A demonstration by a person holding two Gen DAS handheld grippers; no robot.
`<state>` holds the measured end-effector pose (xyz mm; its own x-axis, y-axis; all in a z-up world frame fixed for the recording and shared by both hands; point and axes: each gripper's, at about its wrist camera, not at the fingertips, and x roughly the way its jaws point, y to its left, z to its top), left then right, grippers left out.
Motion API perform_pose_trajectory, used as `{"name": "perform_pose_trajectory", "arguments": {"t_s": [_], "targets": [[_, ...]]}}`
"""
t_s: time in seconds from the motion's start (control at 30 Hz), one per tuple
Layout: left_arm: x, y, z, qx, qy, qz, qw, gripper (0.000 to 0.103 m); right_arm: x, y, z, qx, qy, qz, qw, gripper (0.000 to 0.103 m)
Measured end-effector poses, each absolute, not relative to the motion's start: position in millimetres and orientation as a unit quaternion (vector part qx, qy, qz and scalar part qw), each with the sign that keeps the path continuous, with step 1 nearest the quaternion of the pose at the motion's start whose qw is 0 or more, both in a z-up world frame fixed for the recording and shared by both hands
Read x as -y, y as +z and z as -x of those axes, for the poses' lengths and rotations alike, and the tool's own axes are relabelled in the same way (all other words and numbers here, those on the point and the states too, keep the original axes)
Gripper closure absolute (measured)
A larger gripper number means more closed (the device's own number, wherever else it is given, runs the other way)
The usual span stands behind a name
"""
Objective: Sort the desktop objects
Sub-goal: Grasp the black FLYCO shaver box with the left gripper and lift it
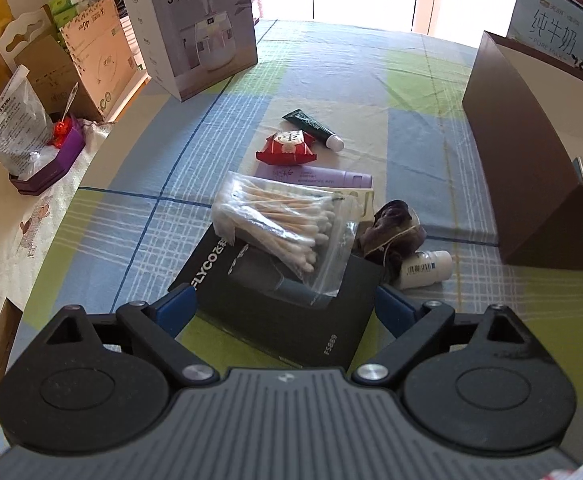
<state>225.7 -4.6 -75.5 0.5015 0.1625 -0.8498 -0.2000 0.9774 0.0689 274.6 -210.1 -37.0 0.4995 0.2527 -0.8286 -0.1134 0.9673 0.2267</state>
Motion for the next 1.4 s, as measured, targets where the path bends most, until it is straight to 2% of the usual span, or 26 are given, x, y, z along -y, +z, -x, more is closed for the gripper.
{"name": "perform_pose_trajectory", "arguments": {"t_s": [0.43, 0.97, 1.1, 1.17, 1.4], "targets": [[11, -105, -271, -0.508, 0.16, 0.002, 0.846, 0.009, 205, -51, -284, -0.51, 0.107, -0.068, 0.851, 0.002], [-47, -106, -186, -0.502, 0.107, -0.016, 0.858, 0.011, 185, -59, -284, -0.52, 0.133, -0.056, 0.842, 0.002], [-45, -110, -192, -0.496, 0.076, -0.05, 0.864, 0.014, 175, -59, -282, -0.519, 0.141, -0.05, 0.841, 0.002], [-44, -113, -193, -0.497, 0.055, -0.061, 0.864, 0.024, 171, -59, -281, -0.519, 0.142, -0.048, 0.842, 0.002], [-62, -114, -180, -0.491, 0.061, -0.058, 0.867, 0.024, 155, -62, -278, -0.518, 0.145, -0.051, 0.842, 0.002]]}}
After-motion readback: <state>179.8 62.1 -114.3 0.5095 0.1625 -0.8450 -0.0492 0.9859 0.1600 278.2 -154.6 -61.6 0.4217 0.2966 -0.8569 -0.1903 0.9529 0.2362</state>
